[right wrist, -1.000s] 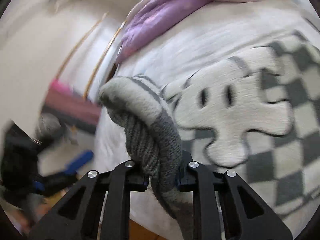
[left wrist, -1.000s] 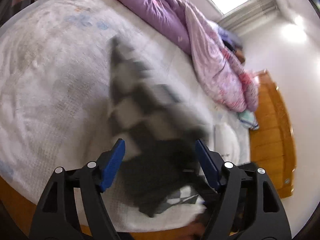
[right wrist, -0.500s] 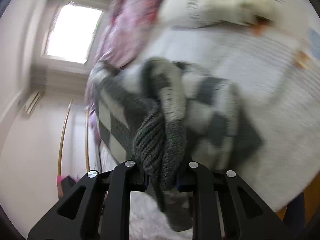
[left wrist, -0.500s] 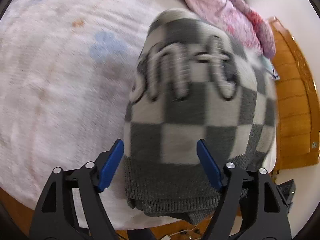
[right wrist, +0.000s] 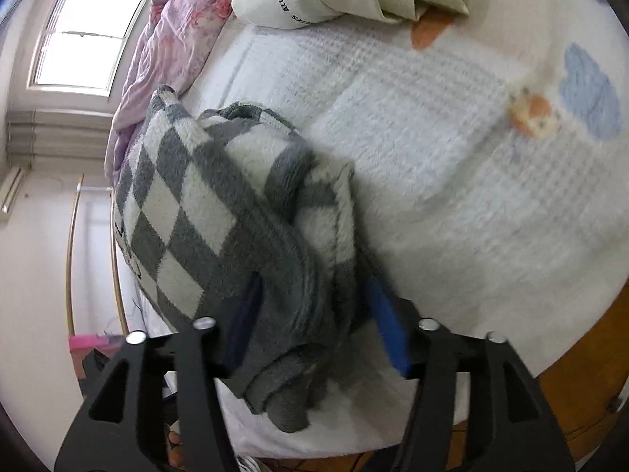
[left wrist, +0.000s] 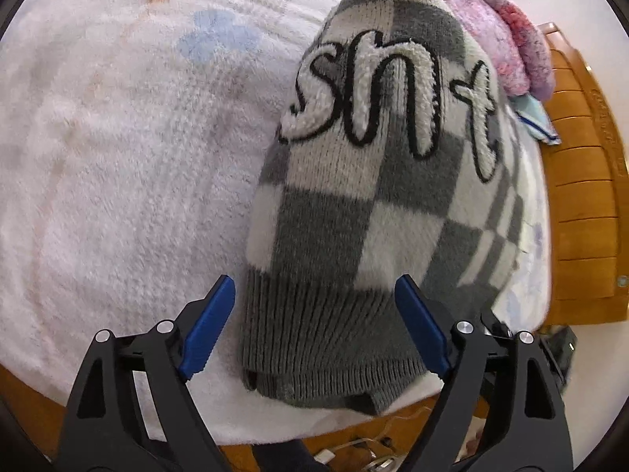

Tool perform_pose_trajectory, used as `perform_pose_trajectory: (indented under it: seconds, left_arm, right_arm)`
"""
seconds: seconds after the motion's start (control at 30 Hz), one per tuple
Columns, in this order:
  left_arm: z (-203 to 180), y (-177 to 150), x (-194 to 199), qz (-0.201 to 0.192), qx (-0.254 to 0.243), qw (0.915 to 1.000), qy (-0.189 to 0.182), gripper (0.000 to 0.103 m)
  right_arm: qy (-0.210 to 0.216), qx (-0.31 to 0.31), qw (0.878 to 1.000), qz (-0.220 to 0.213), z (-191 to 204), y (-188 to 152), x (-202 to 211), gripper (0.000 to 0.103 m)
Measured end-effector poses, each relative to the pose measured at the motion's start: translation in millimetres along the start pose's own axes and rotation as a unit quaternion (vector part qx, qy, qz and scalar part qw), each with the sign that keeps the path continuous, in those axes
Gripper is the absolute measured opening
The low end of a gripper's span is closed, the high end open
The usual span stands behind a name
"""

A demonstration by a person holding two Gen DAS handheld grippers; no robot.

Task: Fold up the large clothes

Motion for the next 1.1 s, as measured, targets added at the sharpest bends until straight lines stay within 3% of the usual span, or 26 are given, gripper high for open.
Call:
perform_pose_trajectory:
  seconds: [0.03, 0.17, 0.23, 0.37, 0.57, 0.77, 0.87, 0.93, 1.03, 1.1]
  left_arm:
    - [3.3, -5.1, -1.1, 0.001, 0.005, 1.0000, -0.004, 0.084]
    - [10.2, -21.0, -10.4, 0.022, 0.003, 0.9996, -0.018, 0.084]
    - [13.3, -26.6, -23.4, 0.030, 0.001, 0.9995, -0.005, 0.087]
    - [10.0, -33.8, -46.7, 0.044, 0.005, 0.9990, -0.003, 0.091]
    - [13.3, -34.2, -51.7, 0.042, 0.032, 0.9986, -0.005, 0.095]
    - [9.7, -34.9, -61.6, 0.048, 0.046, 0.9976, -0.017, 0.096]
    - [10.7, -29.5, -67.5, 0.053, 0.056, 0.9967, -0.026, 0.096]
    - [11.2, -30.1, -70.7, 0.053, 0.057, 0.9966, -0.026, 0.097]
    - [12.1, -29.3, -77.1, 0.046, 0.064, 0.9967, -0.022, 0.098]
    - [7.0, -31.1, -80.8, 0.042, 0.059, 0.9973, -0.014, 0.093]
  right_arm:
    - [-0.001, 0.010, 1.000, 0.004, -2.2, 6.3, -0.3, 0.068]
    - [0.010, 0.011, 0.999, 0.049, -20.1, 17.3, -20.7, 0.076]
    - [0.042, 0.002, 0.996, 0.078, -20.0, 18.6, -36.8, 0.076]
    - [0.083, -0.028, 0.992, 0.090, -27.4, 24.9, -51.3, 0.085]
    - [0.146, -0.067, 0.980, 0.117, -17.1, 20.9, -53.7, 0.086]
    - [0.160, -0.085, 0.977, 0.113, -16.1, 15.7, -57.3, 0.091]
    - [0.216, -0.094, 0.957, 0.168, 4.1, 6.1, -63.1, 0.090]
    - [0.184, -0.069, 0.966, 0.168, 3.0, 4.4, -72.7, 0.090]
    - [0.181, -0.079, 0.970, 0.144, 3.0, 9.3, -77.6, 0.091]
    - [0.180, -0.079, 0.972, 0.131, 4.0, 8.9, -74.6, 0.079]
Point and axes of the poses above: each gripper's, at about its wrist camera, not at the fingertips, and x roughly against the way its jaws point, z to its left, y to its top, the point moved 9 cm from there along -x, roughly the way its jaws point, and after that the axes turned 6 degrees about -x, right-handed, at the moved point
